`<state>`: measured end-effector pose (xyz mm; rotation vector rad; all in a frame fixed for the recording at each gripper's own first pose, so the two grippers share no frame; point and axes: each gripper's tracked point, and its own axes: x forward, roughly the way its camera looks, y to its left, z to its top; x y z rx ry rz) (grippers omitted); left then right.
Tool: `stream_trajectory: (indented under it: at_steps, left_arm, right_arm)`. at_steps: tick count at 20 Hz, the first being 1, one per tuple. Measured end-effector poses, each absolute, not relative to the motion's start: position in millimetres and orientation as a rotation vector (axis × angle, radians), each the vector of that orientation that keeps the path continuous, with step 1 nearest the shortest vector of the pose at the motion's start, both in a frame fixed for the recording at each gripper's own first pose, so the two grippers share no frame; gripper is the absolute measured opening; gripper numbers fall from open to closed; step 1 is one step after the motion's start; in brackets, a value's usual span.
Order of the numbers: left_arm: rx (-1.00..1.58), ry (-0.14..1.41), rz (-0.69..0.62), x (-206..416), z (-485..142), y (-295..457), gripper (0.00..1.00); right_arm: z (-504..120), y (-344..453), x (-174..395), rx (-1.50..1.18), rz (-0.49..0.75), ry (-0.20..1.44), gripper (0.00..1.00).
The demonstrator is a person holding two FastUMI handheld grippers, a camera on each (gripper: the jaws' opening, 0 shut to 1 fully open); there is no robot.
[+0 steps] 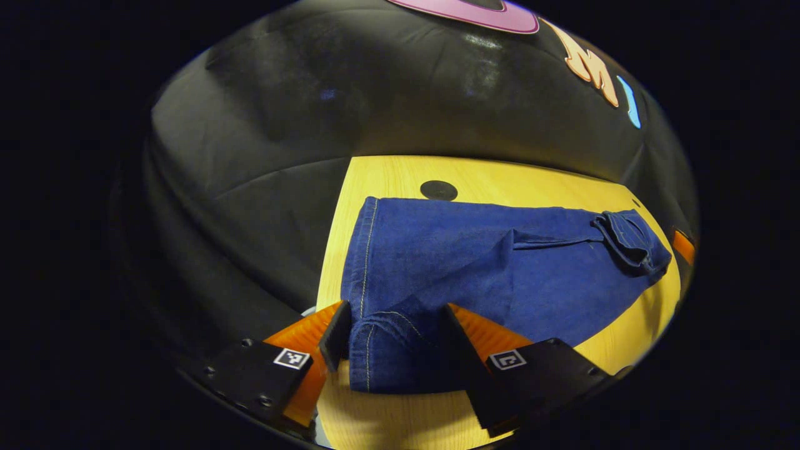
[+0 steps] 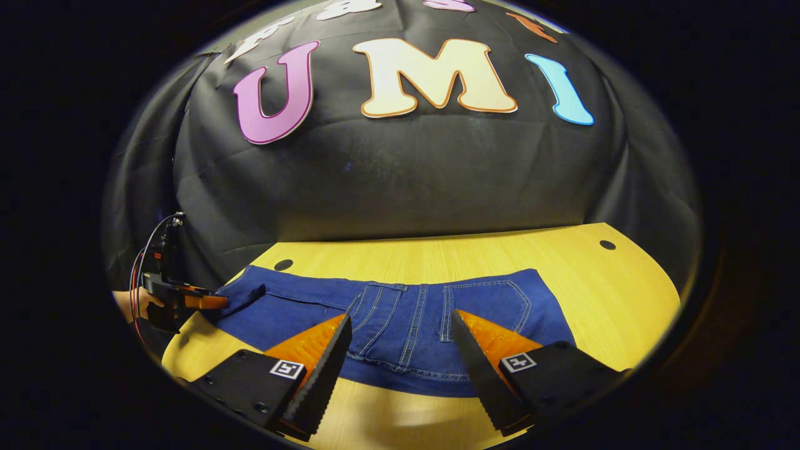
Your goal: Grasp the waist and the cuffs of the jeans and fold them to make the two legs overlap; first hold the waist and fold one-third of the jeans toward the cuffs, then hold the cuffs and fold the remaining one-third in the same direction to finish folding.
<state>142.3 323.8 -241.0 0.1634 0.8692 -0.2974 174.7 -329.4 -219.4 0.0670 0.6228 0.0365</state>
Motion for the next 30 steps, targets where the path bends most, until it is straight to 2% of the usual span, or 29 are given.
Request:
stream_trajectory:
  at_steps: [1, 2, 5, 6, 8, 9, 11, 14, 16, 17, 23, 30]
  left_arm:
    - [0.170, 0.873, -0.308, 142.2, -242.4, 324.6, 0.84]
    - [0.155, 0.879, -0.348, 138.6, -240.8, 317.0, 0.84]
    - [0.110, 0.869, -0.349, 143.8, -241.3, 301.0, 0.24]
    - [0.102, 0.868, -0.346, 146.0, -240.4, 298.3, 0.21]
    - [0.092, 0.874, -0.326, 142.7, -248.0, 296.2, 0.04]
    - [0.090, 0.896, -0.309, 141.1, -247.7, 297.5, 0.00]
    - [0.048, 0.896, -0.265, 142.0, -237.0, 292.8, 0.00]
    - [0.016, 0.818, -0.276, 145.7, -199.2, 273.7, 0.00]
    - [0.013, 0.791, -0.299, 141.1, -173.9, 256.9, 0.00]
    - [0.008, 0.780, -0.309, 139.9, -161.8, 245.4, 0.00]
    - [-0.030, 0.697, -0.381, 135.0, -105.9, 167.0, 0.00]
    - [-0.067, 0.647, -0.476, 121.3, -74.2, 62.5, 0.00]
  right_arm:
    - [-218.1, -329.3, 175.2, 0.071, 0.039, 0.622, 0.98]
    - [-217.0, -328.4, 174.5, 0.074, 0.042, 0.620, 0.98]
    - [-213.2, -327.2, 175.1, 0.076, 0.058, 0.610, 0.98]
    - [-212.0, -327.5, 173.5, 0.075, 0.064, 0.607, 0.98]
    - [-208.3, -330.7, 172.7, 0.075, 0.075, 0.598, 0.95]
    - [-204.4, -334.0, 171.5, 0.076, 0.079, 0.593, 0.98]
    - [-192.8, -343.6, 171.0, 0.081, 0.078, 0.574, 0.98]
    - [-171.8, -361.5, 167.4, 0.094, 0.069, 0.543, 0.98]
    - [-160.8, -373.6, 163.8, 0.097, 0.067, 0.532, 0.95]
    - [-156.2, -379.0, 161.9, 0.095, 0.067, 0.526, 0.98]
    - [-136.9, -409.2, 144.6, 0.088, 0.087, 0.518, 0.98]
    - [-114.0, -455.2, 125.0, 0.096, 0.086, 0.502, 0.98]
